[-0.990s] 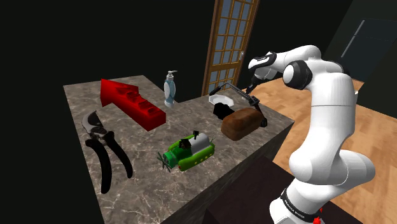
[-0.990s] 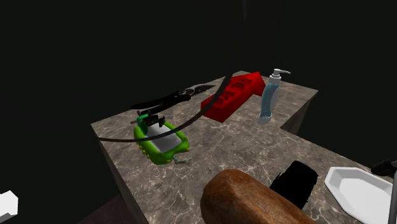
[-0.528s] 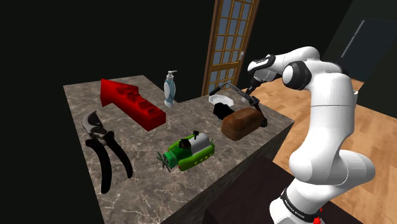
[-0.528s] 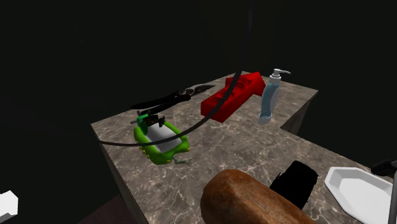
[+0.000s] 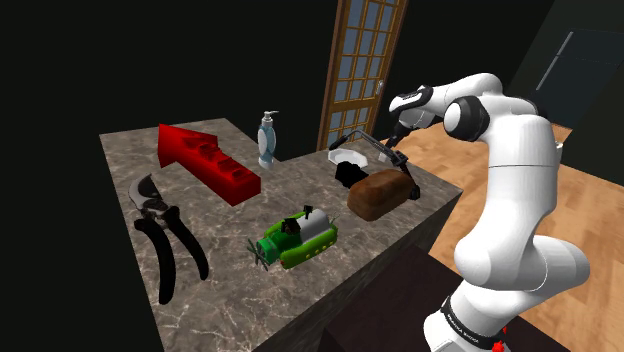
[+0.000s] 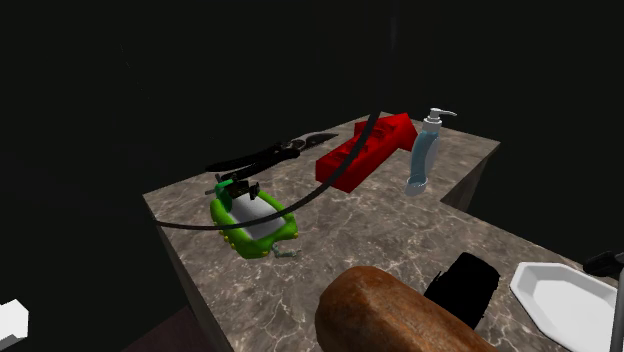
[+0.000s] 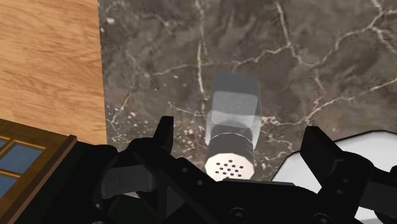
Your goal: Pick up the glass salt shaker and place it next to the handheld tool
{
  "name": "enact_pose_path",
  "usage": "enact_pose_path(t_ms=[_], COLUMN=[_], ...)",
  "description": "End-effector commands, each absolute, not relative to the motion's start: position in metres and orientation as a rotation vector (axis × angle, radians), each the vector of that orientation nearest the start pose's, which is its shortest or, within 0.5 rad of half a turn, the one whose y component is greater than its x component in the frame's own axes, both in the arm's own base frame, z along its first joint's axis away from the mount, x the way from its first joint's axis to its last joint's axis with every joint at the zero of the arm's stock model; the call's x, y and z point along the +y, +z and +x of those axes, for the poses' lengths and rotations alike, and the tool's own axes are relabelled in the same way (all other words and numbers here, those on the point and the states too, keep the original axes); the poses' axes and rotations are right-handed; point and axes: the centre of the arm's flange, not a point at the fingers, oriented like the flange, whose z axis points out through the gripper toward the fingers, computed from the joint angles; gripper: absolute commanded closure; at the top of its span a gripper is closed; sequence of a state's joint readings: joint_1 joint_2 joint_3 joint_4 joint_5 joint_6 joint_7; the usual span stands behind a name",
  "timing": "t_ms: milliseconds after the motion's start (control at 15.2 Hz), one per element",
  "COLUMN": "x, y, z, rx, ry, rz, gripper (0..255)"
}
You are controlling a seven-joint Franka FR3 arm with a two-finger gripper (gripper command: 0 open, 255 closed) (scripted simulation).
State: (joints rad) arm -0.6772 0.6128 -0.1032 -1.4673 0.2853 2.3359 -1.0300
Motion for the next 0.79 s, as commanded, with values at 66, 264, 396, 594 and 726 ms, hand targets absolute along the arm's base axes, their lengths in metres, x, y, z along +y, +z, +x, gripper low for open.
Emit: enact_pose_path(t_ms=[66, 264, 396, 594, 726], x=[-0.503, -0.501, -0.501, -0.501, -0.501], y=[0.375, 0.397, 0.397, 0.397, 0.397], z=[0.53, 0.523, 0.522, 0.523, 0.523], rx=[-0.168, -0.168, -0.168, -0.168, -0.168], ry=[-0.479, -0.479, -0.479, -0.479, -0.479], rz=[-3.198, -3.198, -3.198, -3.198, -3.198], gripper=[0, 0, 0, 0, 0])
